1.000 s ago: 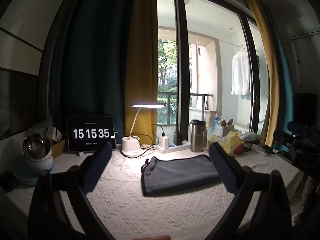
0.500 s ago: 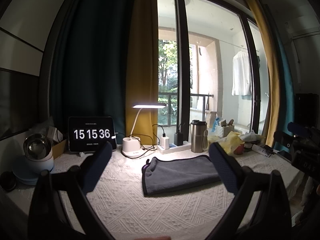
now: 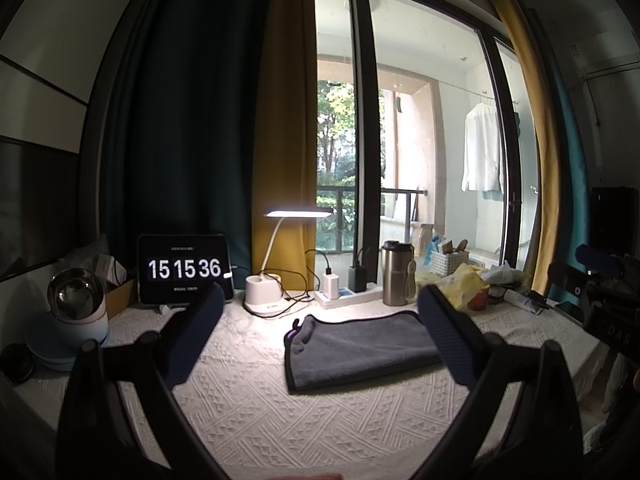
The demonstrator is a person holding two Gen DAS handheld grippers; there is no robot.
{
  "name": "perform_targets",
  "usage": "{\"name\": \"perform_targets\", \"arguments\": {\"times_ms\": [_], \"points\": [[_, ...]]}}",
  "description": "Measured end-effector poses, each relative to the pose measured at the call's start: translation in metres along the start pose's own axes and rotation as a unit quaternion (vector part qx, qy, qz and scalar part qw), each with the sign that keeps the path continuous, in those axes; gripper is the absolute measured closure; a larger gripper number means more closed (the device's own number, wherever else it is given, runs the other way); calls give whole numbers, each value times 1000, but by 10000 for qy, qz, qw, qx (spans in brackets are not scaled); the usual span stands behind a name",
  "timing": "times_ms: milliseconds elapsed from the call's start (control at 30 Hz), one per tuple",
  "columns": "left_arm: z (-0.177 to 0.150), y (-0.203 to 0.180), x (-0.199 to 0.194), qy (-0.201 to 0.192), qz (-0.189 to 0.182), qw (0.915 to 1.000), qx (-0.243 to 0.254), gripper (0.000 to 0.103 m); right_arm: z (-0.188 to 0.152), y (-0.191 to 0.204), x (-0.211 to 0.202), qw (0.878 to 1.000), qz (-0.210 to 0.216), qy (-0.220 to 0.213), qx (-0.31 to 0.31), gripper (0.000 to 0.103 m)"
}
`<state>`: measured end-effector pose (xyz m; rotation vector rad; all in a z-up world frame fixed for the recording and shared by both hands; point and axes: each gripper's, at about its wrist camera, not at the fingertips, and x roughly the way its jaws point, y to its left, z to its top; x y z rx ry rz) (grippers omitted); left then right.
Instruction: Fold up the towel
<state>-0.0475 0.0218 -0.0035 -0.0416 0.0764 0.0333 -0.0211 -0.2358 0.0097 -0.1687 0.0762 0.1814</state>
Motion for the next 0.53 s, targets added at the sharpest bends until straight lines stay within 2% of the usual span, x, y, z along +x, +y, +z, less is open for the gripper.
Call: {"name": "perform_targets", "arguments": {"times_ms": [233,533], "points": [[1,2,-1,25,-2,10000,-15,4,0,0,-1,10000,23,22,30,38],[2,3,-2,-131,24,9999,-6,4,-1,4,1,9999,127,-16,79,38]]}}
